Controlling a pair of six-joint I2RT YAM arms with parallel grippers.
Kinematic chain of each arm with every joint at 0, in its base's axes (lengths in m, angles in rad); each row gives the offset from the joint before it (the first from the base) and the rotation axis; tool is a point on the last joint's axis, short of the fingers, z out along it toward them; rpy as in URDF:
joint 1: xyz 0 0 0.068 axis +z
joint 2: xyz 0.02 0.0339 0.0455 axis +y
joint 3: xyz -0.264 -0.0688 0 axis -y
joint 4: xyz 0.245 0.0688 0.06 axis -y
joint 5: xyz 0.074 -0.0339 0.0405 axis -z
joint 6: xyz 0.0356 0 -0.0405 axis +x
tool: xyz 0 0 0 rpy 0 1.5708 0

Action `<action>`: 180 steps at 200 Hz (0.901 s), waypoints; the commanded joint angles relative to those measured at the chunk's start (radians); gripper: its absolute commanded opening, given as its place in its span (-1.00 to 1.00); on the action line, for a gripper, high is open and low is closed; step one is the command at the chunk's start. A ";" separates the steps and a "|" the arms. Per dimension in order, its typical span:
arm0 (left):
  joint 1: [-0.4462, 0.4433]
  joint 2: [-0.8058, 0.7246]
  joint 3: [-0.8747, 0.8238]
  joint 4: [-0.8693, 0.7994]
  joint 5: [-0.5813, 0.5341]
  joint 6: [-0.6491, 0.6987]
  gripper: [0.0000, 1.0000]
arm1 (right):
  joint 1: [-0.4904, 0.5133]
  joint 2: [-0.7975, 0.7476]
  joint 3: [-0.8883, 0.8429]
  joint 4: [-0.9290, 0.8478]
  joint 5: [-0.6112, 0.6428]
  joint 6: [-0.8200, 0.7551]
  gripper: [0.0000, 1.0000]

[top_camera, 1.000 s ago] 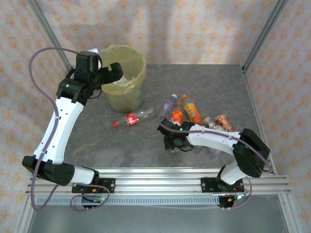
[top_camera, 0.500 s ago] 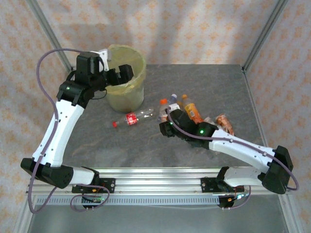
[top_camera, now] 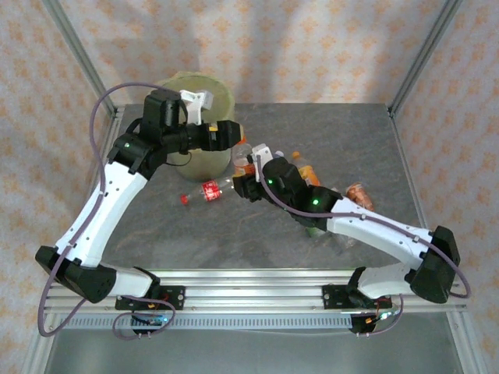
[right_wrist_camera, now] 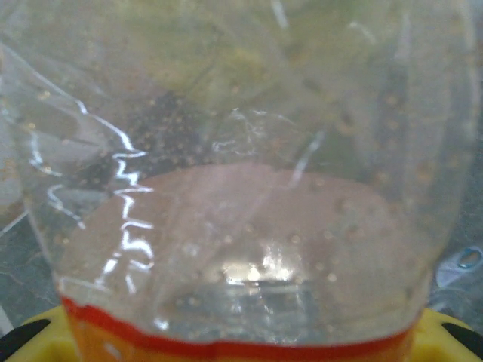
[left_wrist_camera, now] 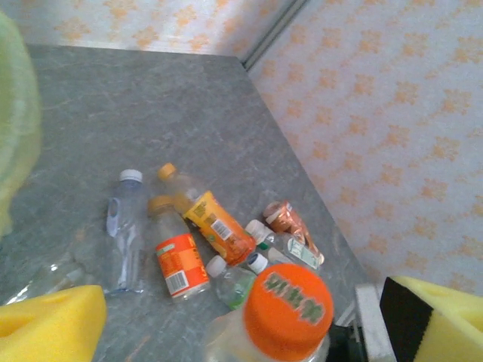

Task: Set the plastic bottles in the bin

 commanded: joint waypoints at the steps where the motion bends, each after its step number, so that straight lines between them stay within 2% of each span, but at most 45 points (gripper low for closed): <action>1: -0.014 0.018 0.000 0.041 0.055 0.003 0.86 | -0.002 0.012 0.033 0.066 -0.039 -0.014 -0.12; 33: -0.029 0.028 -0.002 0.047 0.070 0.000 0.78 | -0.008 0.012 0.033 0.087 -0.044 -0.004 -0.12; 59: -0.044 0.038 -0.004 0.047 0.071 -0.003 0.63 | -0.010 0.013 0.034 0.095 -0.043 0.004 -0.12; 115: -0.063 0.054 -0.001 0.050 0.076 -0.011 -0.03 | -0.019 0.016 0.035 0.101 -0.035 0.022 -0.13; 144: -0.065 0.051 0.004 0.046 0.062 -0.006 -0.45 | -0.022 0.015 0.032 0.101 -0.034 0.029 -0.12; 160: -0.065 0.047 0.008 0.042 0.038 -0.004 -0.62 | -0.023 0.013 0.031 0.097 -0.029 0.032 -0.02; 180: -0.065 0.044 0.031 0.021 -0.012 0.012 -0.76 | -0.023 0.008 0.033 0.084 -0.019 0.033 0.31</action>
